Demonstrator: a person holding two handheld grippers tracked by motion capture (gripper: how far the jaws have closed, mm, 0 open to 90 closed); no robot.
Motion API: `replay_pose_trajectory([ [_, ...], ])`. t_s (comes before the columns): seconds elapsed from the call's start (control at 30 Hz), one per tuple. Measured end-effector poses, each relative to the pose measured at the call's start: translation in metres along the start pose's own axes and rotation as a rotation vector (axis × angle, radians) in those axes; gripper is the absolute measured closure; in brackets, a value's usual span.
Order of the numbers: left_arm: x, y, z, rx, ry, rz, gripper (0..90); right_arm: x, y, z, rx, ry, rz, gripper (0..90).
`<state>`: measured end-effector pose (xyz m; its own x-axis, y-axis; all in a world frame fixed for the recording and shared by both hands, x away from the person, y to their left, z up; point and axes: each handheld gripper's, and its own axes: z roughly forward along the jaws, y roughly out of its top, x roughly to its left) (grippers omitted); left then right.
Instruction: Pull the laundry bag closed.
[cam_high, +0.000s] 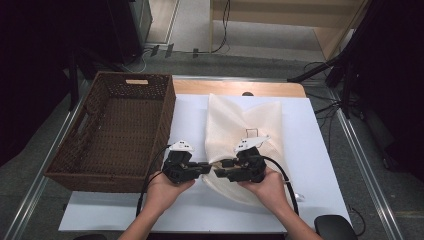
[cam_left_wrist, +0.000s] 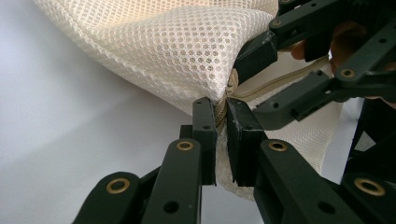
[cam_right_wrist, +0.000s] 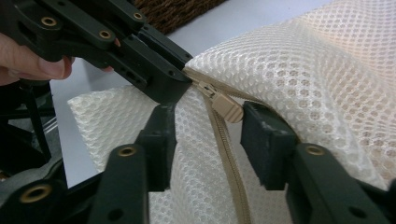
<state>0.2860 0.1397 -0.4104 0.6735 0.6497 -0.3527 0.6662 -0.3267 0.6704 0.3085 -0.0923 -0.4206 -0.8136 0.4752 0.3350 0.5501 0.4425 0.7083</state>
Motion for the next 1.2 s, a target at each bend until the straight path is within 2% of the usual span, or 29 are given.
replay_pose_trajectory([
  [0.13,0.0015,-0.0008,0.0001,-0.002,0.002,-0.002,83.2,0.0015,0.0004,-0.0035,-0.023,-0.004,0.000,67.6],
  [0.23,0.0002,-0.0013,0.0016,0.003,0.006,0.003,83.2,0.0011,0.0010,-0.0068,-0.049,0.021,0.020,74.1],
  [0.3,-0.0012,-0.0015,0.0027,0.003,0.003,0.008,83.1,0.0036,0.0013,-0.0067,-0.057,0.020,0.010,77.2],
  [0.53,-0.0015,-0.0020,0.0024,0.004,0.004,0.007,83.1,0.0072,0.0016,-0.0041,-0.043,-0.014,0.003,85.8],
  [0.63,-0.0016,-0.0021,0.0030,0.004,0.006,0.006,83.2,0.0053,0.0020,-0.0047,-0.046,-0.009,0.025,86.7],
  [0.83,-0.0013,-0.0022,0.0024,0.009,0.017,0.009,83.3,0.0065,0.0041,-0.0024,-0.033,-0.021,0.037,87.5],
  [1.1,-0.0014,-0.0026,0.0011,0.003,0.019,0.017,83.6,0.0073,0.0048,-0.0052,-0.027,-0.033,0.033,87.8],
  [1.2,-0.0002,-0.0025,-0.0001,0.001,0.019,0.016,83.9,0.0079,0.0049,-0.0069,-0.022,-0.052,0.030,87.9],
])
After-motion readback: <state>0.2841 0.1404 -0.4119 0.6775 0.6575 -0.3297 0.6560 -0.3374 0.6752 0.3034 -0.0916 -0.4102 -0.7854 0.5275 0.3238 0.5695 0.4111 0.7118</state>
